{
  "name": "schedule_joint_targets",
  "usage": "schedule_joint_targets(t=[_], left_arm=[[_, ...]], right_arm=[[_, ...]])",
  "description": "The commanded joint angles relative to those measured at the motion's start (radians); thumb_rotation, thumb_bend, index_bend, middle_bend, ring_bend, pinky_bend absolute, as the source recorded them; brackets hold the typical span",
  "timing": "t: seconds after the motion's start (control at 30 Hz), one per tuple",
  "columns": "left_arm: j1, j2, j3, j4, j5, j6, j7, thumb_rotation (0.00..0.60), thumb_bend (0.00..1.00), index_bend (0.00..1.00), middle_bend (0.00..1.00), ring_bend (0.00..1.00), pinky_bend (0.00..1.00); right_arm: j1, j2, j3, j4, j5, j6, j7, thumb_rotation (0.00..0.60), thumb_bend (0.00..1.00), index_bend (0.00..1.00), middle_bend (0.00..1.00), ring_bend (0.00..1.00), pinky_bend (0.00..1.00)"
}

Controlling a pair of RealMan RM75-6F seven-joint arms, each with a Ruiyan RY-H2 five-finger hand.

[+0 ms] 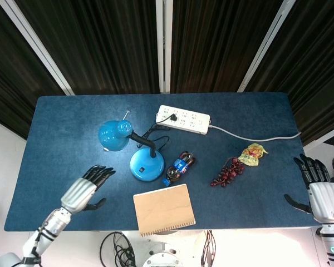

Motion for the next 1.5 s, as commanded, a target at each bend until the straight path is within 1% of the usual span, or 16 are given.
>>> schedule_joint_targets(t=[0.03, 0.23, 0.57, 0.8, 1.5], left_arm=[[-0.049, -0.057, -0.017, 0.014, -0.007, -0.052, -0.009, 0.6, 0.41, 0.03, 0.04, 0.0, 0.01], [-0.106, -0.13, -0.035, 0.055, -0.049, -0.123, -0.021, 0.6, 0.42, 0.03, 0.05, 0.0, 0.01], [-0.17, -0.217, -0.049, 0.133, -0.096, -0.188, -0.03, 0.6, 0.43, 0.03, 0.06, 0.0, 0.0], [-0.185, -0.23, -0.046, 0.169, -0.122, -0.192, -0.022, 0.6, 0.43, 0.03, 0.07, 0.0, 0.0], [-0.215, -0.258, -0.032, 0.212, -0.151, -0.193, -0.041, 0.6, 0.44, 0.03, 0.09, 0.0, 0.0]], right_arm=[[-0.003, 0.008, 0.004, -0.005, 0.003, 0.006, 0.005, 0.6, 0.1, 0.0, 0.0, 0.0, 0.0], [-0.008, 0.017, 0.005, -0.004, 0.01, 0.01, 0.025, 0.6, 0.1, 0.0, 0.0, 0.0, 0.0], [-0.008, 0.027, 0.01, -0.011, 0.016, 0.01, 0.022, 0.6, 0.1, 0.0, 0.0, 0.0, 0.0], [-0.012, 0.032, 0.012, -0.023, 0.016, 0.016, 0.011, 0.6, 0.1, 0.0, 0.0, 0.0, 0.0], [-0.016, 0.035, 0.016, -0.013, 0.03, 0.012, 0.023, 0.6, 0.1, 0.0, 0.0, 0.0, 0.0]])
